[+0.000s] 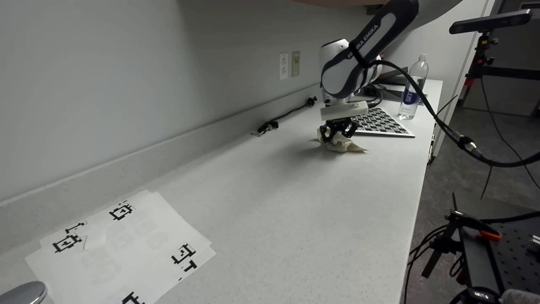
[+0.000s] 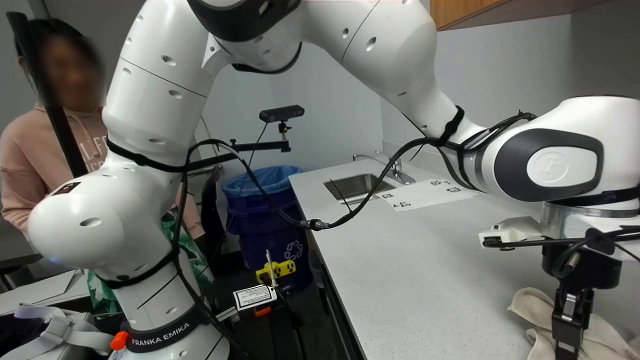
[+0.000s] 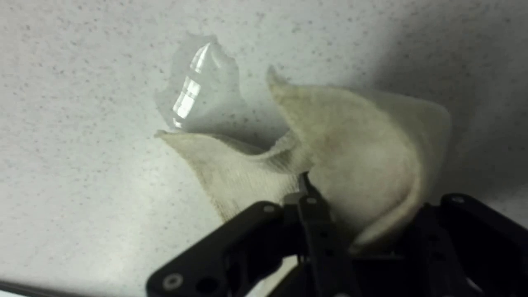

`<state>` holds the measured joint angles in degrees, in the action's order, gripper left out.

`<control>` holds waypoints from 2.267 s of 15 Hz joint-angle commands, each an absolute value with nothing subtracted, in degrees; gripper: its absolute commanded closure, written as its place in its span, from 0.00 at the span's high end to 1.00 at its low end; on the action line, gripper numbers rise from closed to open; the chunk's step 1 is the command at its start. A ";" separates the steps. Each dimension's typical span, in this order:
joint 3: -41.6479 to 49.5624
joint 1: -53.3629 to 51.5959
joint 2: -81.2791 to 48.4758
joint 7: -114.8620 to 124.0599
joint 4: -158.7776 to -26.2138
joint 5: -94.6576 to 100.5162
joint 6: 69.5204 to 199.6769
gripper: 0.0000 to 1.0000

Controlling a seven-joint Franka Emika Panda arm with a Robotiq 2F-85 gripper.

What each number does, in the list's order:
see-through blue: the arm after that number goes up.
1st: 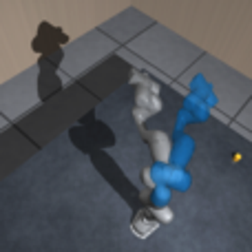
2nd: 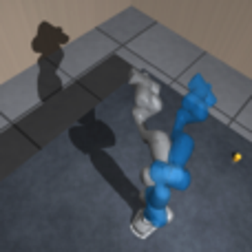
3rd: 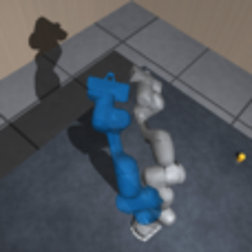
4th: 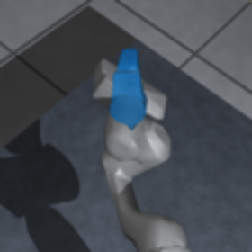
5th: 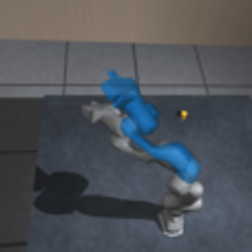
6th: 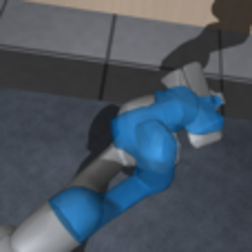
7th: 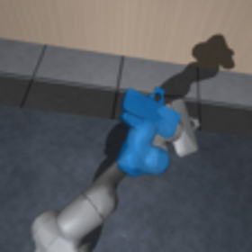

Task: Wipe the countertop with the towel

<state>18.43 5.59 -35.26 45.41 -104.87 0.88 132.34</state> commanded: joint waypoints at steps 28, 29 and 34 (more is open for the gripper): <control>10.02 1.74 -25.48 43.68 -114.12 1.94 132.94 0.03; 10.05 1.93 -26.15 43.54 -113.43 2.13 133.43 0.03; 12.40 1.56 -29.69 45.32 -111.90 4.41 138.33 0.03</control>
